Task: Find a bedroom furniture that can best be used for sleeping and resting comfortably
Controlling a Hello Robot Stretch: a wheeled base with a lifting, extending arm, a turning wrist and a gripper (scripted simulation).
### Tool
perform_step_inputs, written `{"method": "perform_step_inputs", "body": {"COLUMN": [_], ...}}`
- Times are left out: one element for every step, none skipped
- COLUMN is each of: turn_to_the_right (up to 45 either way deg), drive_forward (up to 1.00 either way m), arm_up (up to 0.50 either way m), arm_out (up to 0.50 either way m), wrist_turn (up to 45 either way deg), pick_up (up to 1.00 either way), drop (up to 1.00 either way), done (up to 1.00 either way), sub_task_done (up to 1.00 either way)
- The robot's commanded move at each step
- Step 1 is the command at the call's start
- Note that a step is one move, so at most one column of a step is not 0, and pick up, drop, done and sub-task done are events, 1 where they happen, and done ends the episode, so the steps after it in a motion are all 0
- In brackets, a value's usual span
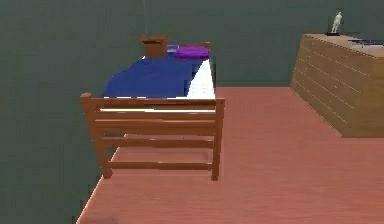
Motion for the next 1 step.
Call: {"method": "perform_step_inputs", "body": {"turn_to_the_right": [-3.0], "drive_forward": [0.0], "arm_up": [0.0], "arm_out": [0.0], "wrist_turn": [0.0], "pick_up": [0.0], "drop": [0.0], "done": [0.0], "sub_task_done": [0.0]}}
